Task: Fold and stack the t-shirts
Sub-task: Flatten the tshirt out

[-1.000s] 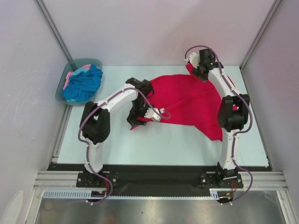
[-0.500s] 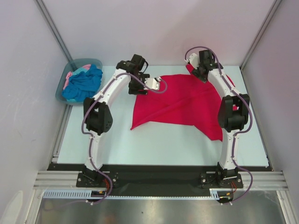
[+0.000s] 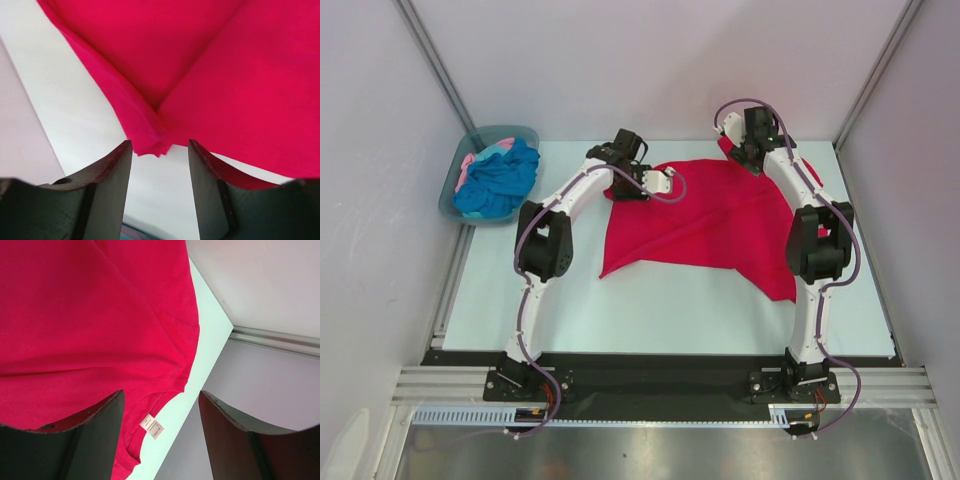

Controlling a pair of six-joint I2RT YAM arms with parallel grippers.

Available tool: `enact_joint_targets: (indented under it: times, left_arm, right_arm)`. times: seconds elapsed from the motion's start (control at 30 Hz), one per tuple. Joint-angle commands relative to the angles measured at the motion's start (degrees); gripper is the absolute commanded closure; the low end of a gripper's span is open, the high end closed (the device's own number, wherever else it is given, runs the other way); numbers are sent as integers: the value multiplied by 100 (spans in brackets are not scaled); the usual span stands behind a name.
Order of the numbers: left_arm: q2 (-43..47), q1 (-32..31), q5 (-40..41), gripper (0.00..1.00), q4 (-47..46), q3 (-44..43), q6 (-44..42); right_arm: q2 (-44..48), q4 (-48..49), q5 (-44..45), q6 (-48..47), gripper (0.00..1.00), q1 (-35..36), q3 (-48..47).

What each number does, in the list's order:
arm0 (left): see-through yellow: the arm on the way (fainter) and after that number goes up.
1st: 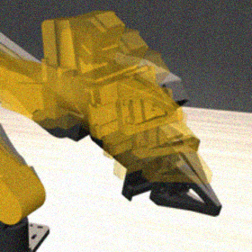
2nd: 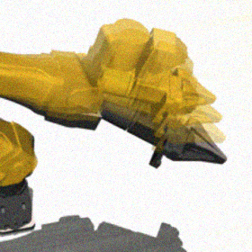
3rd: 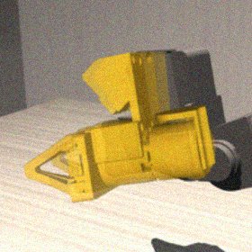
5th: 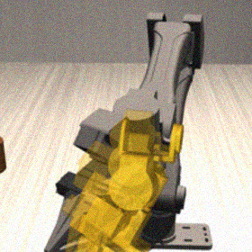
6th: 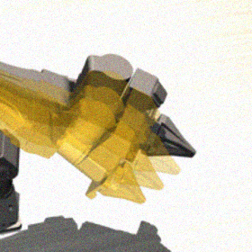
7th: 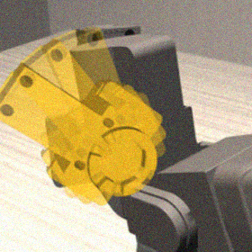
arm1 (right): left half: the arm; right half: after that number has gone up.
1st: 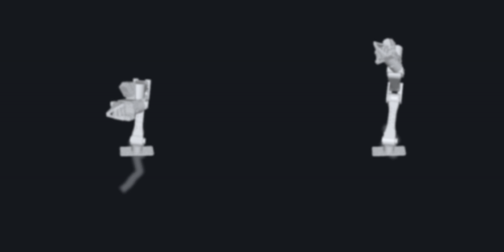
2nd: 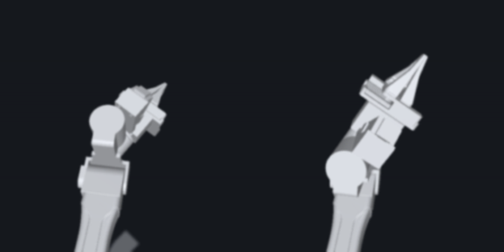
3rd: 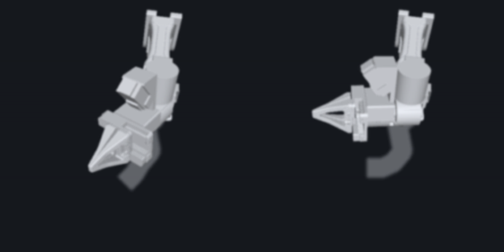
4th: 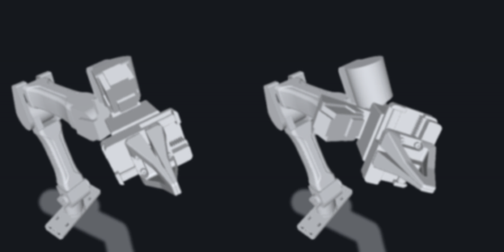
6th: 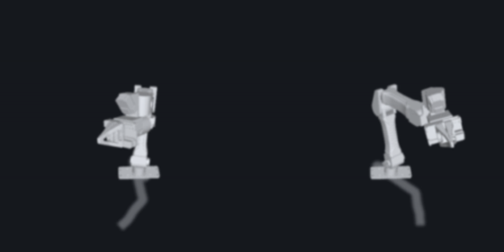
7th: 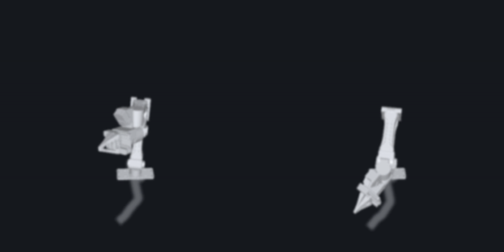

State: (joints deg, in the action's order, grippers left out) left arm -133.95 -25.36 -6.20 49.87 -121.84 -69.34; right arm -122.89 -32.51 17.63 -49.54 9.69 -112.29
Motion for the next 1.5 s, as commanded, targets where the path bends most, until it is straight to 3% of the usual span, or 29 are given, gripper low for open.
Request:
enact_joint_targets:
  times: [0.0, 0.43, 0.93, 1.03, 1.07, 1.13, 1.2, 1.47]
  left_arm:
    - [-61, 5, 30, 46, -626, 116, 79]
    - [-360, 58, 364, 46, -935, 275, -158]
    - [-606, 190, 523, 53, -1049, -147, -299]
    - [-676, 199, 549, 62, -1058, -217, -299]
    - [-676, 199, 541, 75, -1067, -243, -291]
    - [-694, 199, 541, 91, -1093, -261, -282]
    - [-694, 199, 541, 100, -1111, -279, -290]
    - [-703, 242, 820, 100, -1575, -296, -290]
  right_arm:
    - [406, 114, 83, 67, 33, 41, 14]
    - [362, 131, 118, 41, 33, 68, -30]
    - [310, 122, 92, 67, 33, 76, -56]
    - [301, 131, 92, 85, 33, 85, -74]
    - [309, 122, 92, 76, 33, 77, -82]
    - [301, 131, 109, 85, 34, 94, -74]
    - [301, 140, 109, 67, 34, 94, -74]
    - [301, 166, 127, 67, 34, 94, -65]
